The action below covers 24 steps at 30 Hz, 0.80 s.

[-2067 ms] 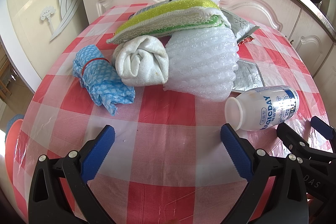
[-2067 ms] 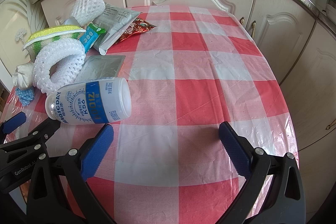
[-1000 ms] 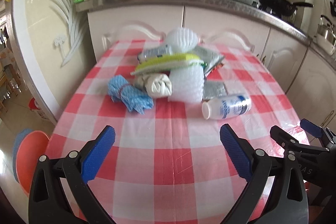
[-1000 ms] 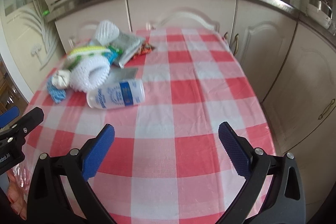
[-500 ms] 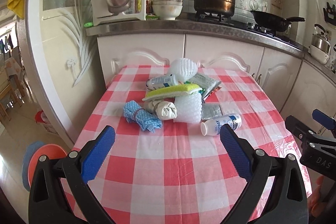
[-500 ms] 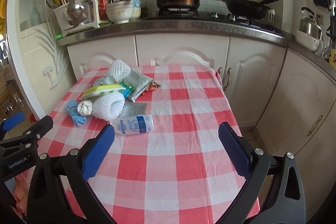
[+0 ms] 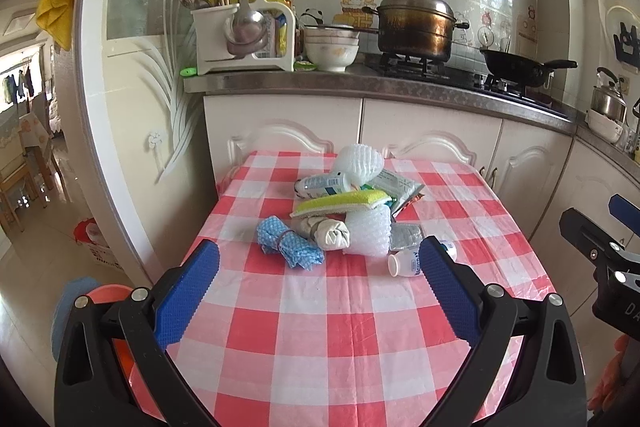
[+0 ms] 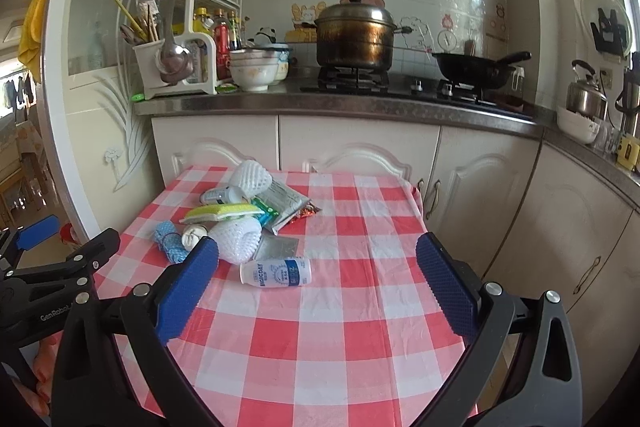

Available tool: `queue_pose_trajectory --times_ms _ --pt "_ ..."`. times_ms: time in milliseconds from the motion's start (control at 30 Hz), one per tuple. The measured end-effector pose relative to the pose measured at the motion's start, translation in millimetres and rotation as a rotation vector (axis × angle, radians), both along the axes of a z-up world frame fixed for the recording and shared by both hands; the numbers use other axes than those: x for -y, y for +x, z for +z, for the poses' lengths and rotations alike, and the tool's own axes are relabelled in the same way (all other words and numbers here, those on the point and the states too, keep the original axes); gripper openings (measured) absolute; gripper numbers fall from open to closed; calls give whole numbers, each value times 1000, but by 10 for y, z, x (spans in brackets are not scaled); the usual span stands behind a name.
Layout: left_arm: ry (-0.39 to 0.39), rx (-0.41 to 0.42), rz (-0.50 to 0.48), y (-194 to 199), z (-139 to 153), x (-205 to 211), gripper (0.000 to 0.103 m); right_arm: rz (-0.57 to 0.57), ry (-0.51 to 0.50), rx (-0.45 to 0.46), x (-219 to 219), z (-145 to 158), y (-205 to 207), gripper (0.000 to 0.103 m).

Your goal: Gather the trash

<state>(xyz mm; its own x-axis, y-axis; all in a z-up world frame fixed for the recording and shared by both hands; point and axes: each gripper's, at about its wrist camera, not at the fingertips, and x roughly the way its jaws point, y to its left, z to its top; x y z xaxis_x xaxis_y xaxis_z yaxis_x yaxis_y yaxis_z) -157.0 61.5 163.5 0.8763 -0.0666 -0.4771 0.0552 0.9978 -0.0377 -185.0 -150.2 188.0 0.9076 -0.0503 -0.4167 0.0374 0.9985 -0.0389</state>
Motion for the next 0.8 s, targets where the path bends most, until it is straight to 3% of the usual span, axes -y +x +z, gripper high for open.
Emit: queue_pose_trajectory --times_ms 300,800 --pt "-19 34 22 -128 122 -120 98 14 -30 63 -122 173 -152 100" --pt "-23 40 32 -177 134 -176 98 23 -34 74 -184 200 -223 100"
